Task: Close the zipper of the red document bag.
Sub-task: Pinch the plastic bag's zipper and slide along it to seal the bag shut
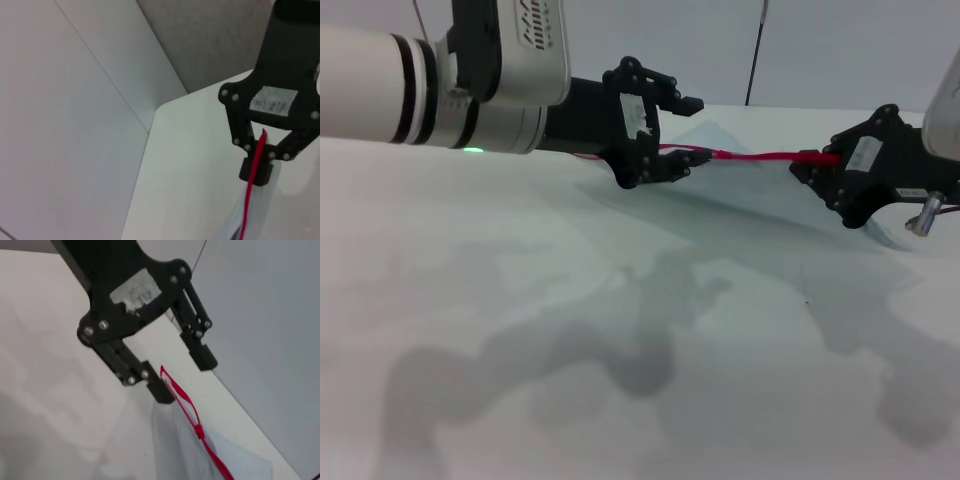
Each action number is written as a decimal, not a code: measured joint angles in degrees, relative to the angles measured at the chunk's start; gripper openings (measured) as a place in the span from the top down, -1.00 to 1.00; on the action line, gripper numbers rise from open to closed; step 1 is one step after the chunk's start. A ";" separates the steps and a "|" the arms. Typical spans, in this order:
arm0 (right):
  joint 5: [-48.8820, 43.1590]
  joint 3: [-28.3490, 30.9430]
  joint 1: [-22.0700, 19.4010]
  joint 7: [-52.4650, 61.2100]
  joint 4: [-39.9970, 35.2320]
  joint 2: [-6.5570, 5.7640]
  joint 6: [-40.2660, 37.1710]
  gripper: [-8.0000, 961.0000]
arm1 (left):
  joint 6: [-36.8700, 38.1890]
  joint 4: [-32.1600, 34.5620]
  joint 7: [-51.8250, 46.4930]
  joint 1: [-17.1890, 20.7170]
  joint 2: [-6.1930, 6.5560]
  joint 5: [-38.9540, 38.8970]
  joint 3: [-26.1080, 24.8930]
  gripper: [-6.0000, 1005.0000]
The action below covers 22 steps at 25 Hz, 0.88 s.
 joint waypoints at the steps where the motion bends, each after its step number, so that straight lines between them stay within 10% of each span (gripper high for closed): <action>1: 0.00 -0.01 0.00 0.00 -0.20 0.00 -0.12 0.89 | -0.03 -0.15 0.09 -0.06 -0.01 0.00 0.09 0.00; 22: 0.00 -0.32 -0.88 0.13 -4.00 0.00 -1.88 0.89 | 0.25 -2.71 1.75 -0.78 -0.08 -0.63 1.60 0.01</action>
